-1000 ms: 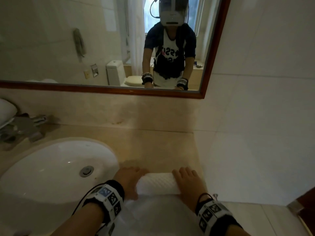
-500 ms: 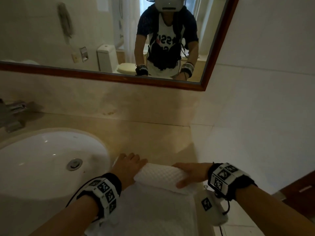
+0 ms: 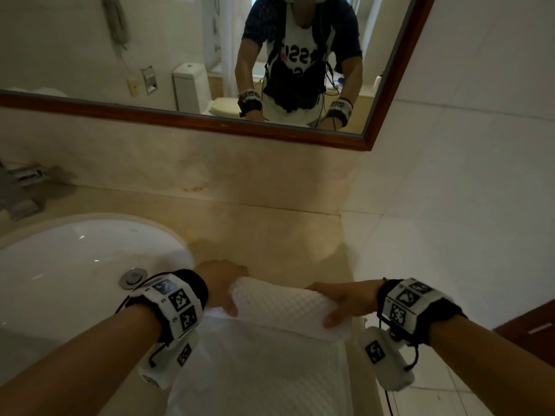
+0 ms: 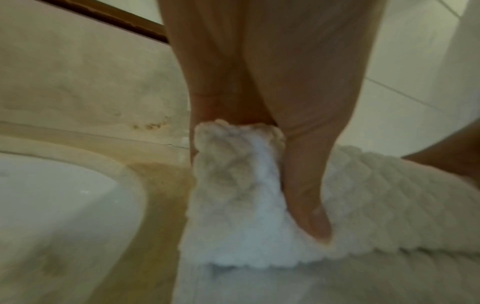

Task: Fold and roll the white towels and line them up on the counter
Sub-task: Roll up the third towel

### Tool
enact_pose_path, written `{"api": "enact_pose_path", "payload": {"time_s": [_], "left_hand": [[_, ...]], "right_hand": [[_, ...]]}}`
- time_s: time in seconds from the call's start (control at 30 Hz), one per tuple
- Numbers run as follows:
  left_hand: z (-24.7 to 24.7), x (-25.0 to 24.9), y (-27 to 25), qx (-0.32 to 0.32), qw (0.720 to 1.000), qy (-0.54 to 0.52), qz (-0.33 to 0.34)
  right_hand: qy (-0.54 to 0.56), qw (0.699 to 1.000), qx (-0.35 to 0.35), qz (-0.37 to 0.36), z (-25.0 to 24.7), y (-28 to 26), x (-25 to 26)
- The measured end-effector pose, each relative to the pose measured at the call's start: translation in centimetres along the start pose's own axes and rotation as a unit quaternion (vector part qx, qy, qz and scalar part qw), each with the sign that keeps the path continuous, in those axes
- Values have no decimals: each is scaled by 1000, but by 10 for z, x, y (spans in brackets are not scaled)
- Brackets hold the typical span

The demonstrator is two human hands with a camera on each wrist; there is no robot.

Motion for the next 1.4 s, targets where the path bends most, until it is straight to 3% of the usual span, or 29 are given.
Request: {"api": "enact_pose_path", "payload": {"time_s": [0.17, 0.37, 0.43, 0.5, 0.6, 0.7, 0.77, 0.87, 0.97, 1.03, 1.1, 1.2, 1.27, 1.4], "left_hand": [[1, -3, -11, -53, 995, 66, 43], [5, -7, -4, -15, 984, 171, 55], [2, -2, 0, -33, 984, 170, 49], [-3, 5, 3, -81, 986, 142, 40], [-2, 17, 1, -126, 990, 53, 31], [-1, 22, -5, -25, 998, -48, 13], [-2, 25, -4, 53, 995, -88, 6], [-7, 23, 1, 64, 994, -89, 15], [-9, 16, 2, 33, 996, -76, 20], [-10, 9, 2, 14, 997, -66, 24], [-9, 5, 3, 13, 999, -29, 29], [-6, 0, 3, 25, 998, 49, 32], [-3, -1, 4, 24, 997, 62, 36], [4, 3, -1, 35, 999, 10, 10]], "right_hand": [[97, 994, 8, -43, -1, -3, -13], [-48, 995, -87, -28, 9, 11, -6], [-101, 984, -137, -49, 2, 14, 2], [-147, 958, -228, -88, -9, 18, 9], [-262, 889, -359, -108, -9, 26, 17], [-334, 836, -419, -120, 5, 32, 13], [-344, 821, -434, -137, 11, 30, 11], [-293, 869, -381, -120, 10, 23, 8], [-97, 955, -266, -94, -2, 15, 2], [38, 970, -220, -96, -10, 13, 0], [101, 973, -183, -94, -12, 16, -2], [76, 987, -135, -50, -9, 22, 0], [-40, 990, -132, -32, -9, 23, 5], [-183, 957, -204, -99, -5, 22, 17]]}}
Point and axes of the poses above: each hand's wrist, its own y-axis towards the middle knuckle, its own z-axis out of the palm, x = y × z, the point moved 4 cm from there along y, towards the middle knuckle, and after that the axes turned 1 degree about y, right-handed, at the moved point
